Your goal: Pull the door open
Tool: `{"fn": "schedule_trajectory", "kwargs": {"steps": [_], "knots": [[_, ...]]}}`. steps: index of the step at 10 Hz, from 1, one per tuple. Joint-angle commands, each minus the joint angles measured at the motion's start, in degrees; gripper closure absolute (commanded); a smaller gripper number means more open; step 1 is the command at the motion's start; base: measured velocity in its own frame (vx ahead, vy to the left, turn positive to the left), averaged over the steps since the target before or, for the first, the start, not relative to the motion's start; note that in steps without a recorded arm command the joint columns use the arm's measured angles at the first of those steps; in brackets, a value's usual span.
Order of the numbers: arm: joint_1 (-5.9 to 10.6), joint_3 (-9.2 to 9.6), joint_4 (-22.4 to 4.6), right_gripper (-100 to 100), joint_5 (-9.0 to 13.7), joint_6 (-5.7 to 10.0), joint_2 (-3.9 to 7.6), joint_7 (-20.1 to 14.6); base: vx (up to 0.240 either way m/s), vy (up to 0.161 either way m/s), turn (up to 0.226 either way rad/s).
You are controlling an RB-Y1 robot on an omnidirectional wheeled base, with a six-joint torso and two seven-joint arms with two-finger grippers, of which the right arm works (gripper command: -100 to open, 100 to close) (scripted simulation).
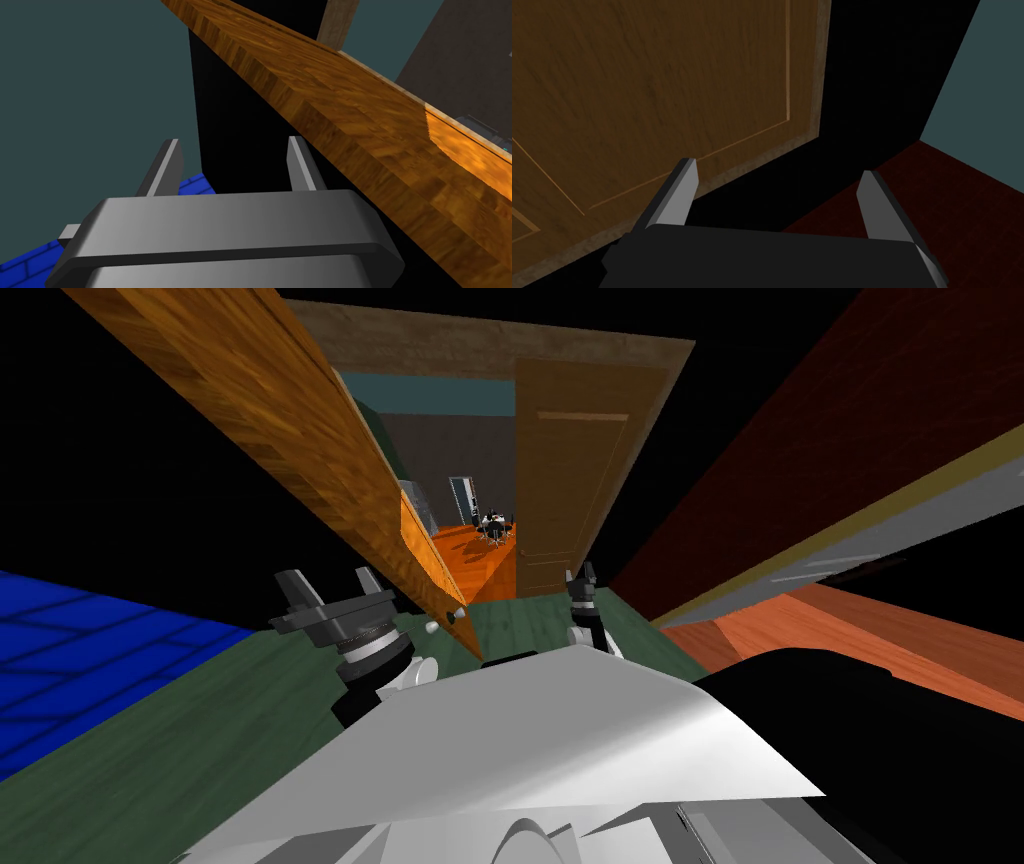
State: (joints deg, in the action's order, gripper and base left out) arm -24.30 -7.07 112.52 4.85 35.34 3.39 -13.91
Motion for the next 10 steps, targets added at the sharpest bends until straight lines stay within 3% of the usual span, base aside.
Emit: {"fn": "schedule_trajectory", "kwargs": {"steps": [1, 10], "knots": [[0.23, -0.32, -2.0, -100, 1.3, 0.55, 0.19, -2.2, 0.061, -0.060, 0.168], [1.53, -2.43, -13.3, -100, 9.1, 3.64, 0.93, -14.3, 0.071, -0.057, 0.211]]}}
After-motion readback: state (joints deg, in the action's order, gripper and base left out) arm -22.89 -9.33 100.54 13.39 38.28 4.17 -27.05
